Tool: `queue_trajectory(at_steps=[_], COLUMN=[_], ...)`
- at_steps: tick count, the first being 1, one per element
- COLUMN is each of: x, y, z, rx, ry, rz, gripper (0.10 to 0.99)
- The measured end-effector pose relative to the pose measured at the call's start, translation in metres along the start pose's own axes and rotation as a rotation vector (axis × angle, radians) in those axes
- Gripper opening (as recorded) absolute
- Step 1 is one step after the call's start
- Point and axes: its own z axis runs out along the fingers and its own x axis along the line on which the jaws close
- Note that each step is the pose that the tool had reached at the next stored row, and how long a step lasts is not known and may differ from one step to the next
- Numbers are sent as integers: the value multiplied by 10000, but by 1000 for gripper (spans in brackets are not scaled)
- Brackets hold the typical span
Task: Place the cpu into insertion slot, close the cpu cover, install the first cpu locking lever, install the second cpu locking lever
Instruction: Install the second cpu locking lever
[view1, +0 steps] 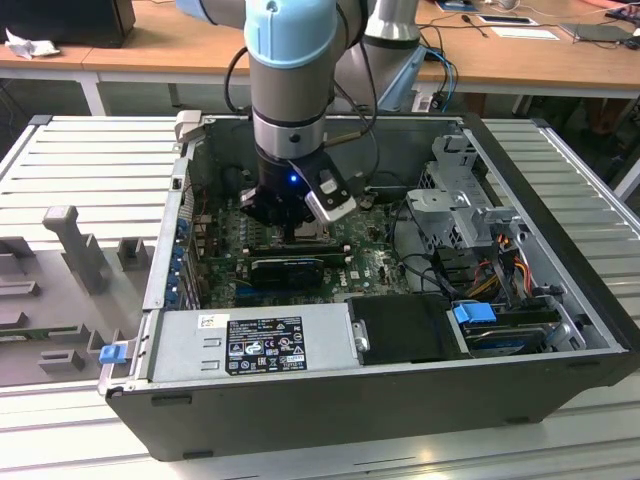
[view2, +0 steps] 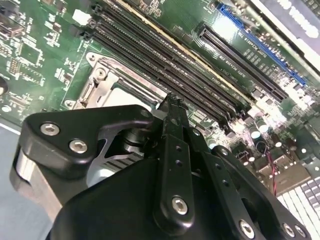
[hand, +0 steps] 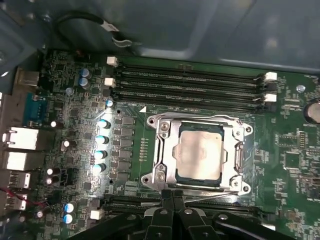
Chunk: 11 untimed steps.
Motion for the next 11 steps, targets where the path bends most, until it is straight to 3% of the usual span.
queue_trajectory(at_steps=[3,5,8,11], x=[15,51,111,171], y=[-7,-19,-82,-156], z=[53,61,58,59], rx=[-11,-105,-409,-889], ry=[3,-4,-34,-77], rz=[-28,-35,-34,-22], gripper=[106,106,106,106])
